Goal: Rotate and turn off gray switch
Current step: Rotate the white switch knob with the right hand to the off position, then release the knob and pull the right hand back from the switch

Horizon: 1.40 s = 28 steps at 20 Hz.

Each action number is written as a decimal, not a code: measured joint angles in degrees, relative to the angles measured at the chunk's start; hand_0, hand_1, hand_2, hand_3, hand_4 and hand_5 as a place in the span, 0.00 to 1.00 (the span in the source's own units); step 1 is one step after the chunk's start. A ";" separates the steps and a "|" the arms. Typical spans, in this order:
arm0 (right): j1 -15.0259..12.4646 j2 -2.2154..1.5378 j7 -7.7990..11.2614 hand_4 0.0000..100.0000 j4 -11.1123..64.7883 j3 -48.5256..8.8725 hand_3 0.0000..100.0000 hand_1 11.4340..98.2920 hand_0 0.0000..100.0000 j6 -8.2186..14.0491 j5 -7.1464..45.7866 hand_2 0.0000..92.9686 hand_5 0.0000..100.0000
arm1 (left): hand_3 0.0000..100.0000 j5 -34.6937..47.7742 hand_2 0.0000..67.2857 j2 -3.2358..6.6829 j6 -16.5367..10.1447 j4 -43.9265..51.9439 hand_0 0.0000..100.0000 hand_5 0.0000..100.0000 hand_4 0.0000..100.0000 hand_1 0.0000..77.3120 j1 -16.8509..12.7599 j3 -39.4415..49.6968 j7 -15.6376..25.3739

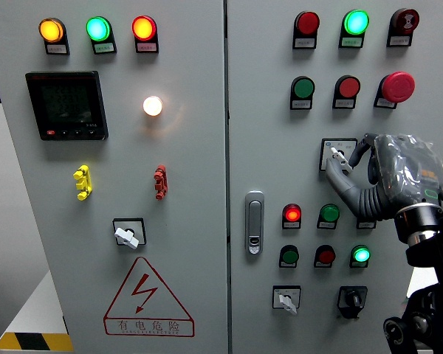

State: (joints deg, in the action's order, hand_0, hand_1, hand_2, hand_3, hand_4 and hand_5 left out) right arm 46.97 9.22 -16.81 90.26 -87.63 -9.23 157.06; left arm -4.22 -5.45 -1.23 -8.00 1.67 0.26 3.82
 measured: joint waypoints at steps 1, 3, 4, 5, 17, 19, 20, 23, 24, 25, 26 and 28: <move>0.00 0.00 -0.10 1.00 0.00 0.00 1.00 0.24 0.50 0.00 0.00 0.71 1.00 | 0.18 0.00 0.20 0.00 0.00 0.00 0.00 0.12 0.10 0.00 0.00 0.00 0.02; 0.08 0.01 -0.24 1.00 -0.01 0.00 1.00 0.24 0.52 0.00 0.00 0.71 1.00 | 0.18 0.00 0.20 0.00 0.00 0.00 0.00 0.12 0.10 0.00 0.00 0.00 0.02; 0.11 0.01 -0.25 1.00 -0.05 0.00 1.00 0.24 0.53 0.00 0.00 0.71 1.00 | 0.18 0.00 0.20 0.00 0.00 0.00 0.00 0.12 0.10 0.00 0.00 0.00 0.02; 0.13 0.01 -0.28 1.00 -0.07 0.01 1.00 0.24 0.54 -0.01 0.00 0.71 1.00 | 0.18 0.00 0.20 0.00 0.00 0.00 0.00 0.12 0.10 0.00 0.00 0.00 -0.01; 1.07 0.01 -1.57 1.00 -1.06 1.14 1.00 0.25 0.59 -0.27 0.08 0.73 1.00 | 0.18 0.00 0.20 0.00 0.00 0.00 0.00 0.12 0.10 0.00 0.00 0.00 0.00; 1.15 0.01 -1.63 1.00 -1.06 1.15 1.00 0.27 0.61 -0.27 0.09 0.74 1.00 | 0.18 0.00 0.20 0.00 0.00 0.00 0.00 0.12 0.10 0.00 0.00 0.00 0.00; 1.17 0.01 -1.63 1.00 -1.06 1.15 1.00 0.27 0.62 -0.27 0.09 0.74 1.00 | 0.18 0.00 0.20 0.00 0.00 0.00 0.00 0.12 0.10 0.00 0.00 0.00 0.00; 1.19 0.03 -1.64 1.00 -1.06 1.15 1.00 0.27 0.65 -0.27 0.09 0.75 1.00 | 0.18 0.00 0.20 0.00 0.00 0.00 0.00 0.12 0.10 0.00 0.00 0.00 -0.03; 1.19 0.03 -1.64 1.00 -1.06 1.15 1.00 0.27 0.66 -0.25 0.09 0.75 1.00 | 0.18 0.00 0.20 0.00 0.00 0.00 0.00 0.12 0.10 0.00 0.00 0.00 -0.03; 1.19 0.03 -1.64 1.00 -1.06 1.15 1.00 0.27 0.68 -0.21 0.09 0.76 1.00 | 0.18 0.00 0.20 0.00 0.00 0.00 0.00 0.12 0.10 0.00 0.00 0.00 -0.03; 1.20 0.03 -1.64 1.00 -1.06 1.15 1.00 0.27 0.68 -0.19 0.09 0.76 1.00 | 0.18 0.00 0.20 0.00 0.00 0.00 0.00 0.12 0.10 0.00 0.00 0.00 -0.03; 1.22 0.02 -1.66 1.00 -1.06 1.15 1.00 0.27 0.71 -0.18 0.09 0.77 1.00 | 0.18 0.00 0.20 0.00 0.00 0.00 0.00 0.12 0.10 0.00 0.00 0.00 -0.03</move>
State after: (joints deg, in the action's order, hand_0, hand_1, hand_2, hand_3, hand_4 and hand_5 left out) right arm 48.19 9.24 -18.48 89.21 -86.47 -9.41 157.15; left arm -4.22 -5.45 -1.23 -8.00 1.67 0.26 3.79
